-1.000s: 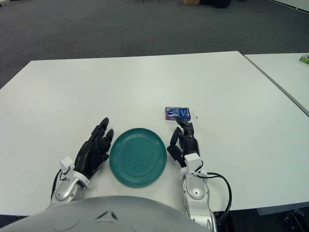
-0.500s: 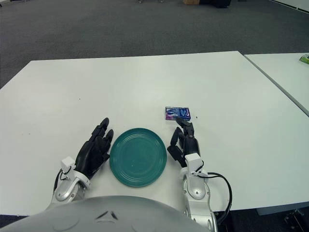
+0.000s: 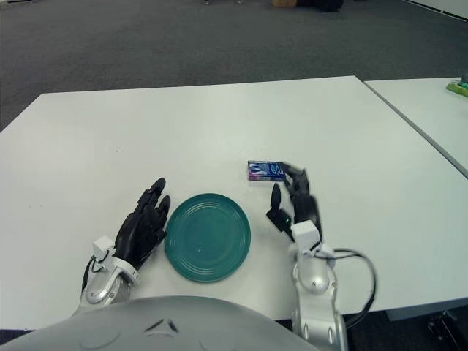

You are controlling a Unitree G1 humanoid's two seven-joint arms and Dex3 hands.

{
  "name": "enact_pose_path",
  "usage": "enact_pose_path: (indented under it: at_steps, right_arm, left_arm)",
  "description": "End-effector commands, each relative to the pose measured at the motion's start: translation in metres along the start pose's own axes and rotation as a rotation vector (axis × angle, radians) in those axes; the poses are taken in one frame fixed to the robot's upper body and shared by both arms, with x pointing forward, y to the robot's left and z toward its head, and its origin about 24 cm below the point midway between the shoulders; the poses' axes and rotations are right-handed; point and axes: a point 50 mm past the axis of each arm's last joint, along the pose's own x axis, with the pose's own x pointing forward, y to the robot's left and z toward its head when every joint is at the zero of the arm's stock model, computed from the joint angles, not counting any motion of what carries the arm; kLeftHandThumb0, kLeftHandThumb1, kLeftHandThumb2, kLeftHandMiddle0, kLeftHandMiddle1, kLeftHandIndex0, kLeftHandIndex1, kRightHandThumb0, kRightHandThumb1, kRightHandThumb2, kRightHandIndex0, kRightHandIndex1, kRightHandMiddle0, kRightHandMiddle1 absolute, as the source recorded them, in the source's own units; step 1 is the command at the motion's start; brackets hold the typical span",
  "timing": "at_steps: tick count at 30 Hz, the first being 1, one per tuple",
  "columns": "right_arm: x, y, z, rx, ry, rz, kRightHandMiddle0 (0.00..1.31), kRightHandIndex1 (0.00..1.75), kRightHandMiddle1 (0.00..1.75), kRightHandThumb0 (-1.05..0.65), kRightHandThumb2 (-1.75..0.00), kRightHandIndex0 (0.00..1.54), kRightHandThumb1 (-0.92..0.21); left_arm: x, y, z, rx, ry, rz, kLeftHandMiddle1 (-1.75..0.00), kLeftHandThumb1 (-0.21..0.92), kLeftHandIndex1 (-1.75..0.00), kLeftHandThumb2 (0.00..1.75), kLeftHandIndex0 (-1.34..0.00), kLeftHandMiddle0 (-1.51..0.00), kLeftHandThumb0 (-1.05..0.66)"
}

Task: Put the gum into the plate.

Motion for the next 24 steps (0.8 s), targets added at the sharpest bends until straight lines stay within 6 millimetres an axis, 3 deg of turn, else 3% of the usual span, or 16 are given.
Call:
enact_pose_path:
  at_steps: [1,9,20,24]
  right_arm:
    - [0.023,-0.013,0.008,-0.471,-0.188,0.074,0.0,0.01,0.69,-0.82,-0.65,0.3,-0.92]
    - [0.046,-0.021,0.03,-0.817,-0.261,0.23,0.0,0.0,0.48,-0.86,-0.53,0.14,-0.92]
    - [0.072,-0.007,0.03,-0.938,-0.292,0.475,0.0,0.0,0.21,-0.96,-0.6,0.04,-0.92]
    - [0.089,0.009,0.032,-0.992,-0.303,0.57,0.0,0.0,0.12,-1.01,-0.68,0.01,-0.92]
  left_arm:
    - [0.003,-0.001,-0.003,-0.022,0.016,0.007,-0.04,0.92,-0.51,1.04,0.0,-0.2,-0.96]
    - [0.006,-0.008,-0.004,-0.024,0.008,-0.009,-0.04,0.92,-0.56,1.02,0.0,-0.25,-0.96]
    - [0.007,-0.02,-0.005,-0.057,-0.005,-0.041,-0.03,0.92,-0.61,1.0,0.0,-0.25,-1.01]
    - [0.007,-0.024,-0.004,-0.056,-0.002,-0.053,-0.01,0.92,-0.62,1.01,0.0,-0.23,-1.04]
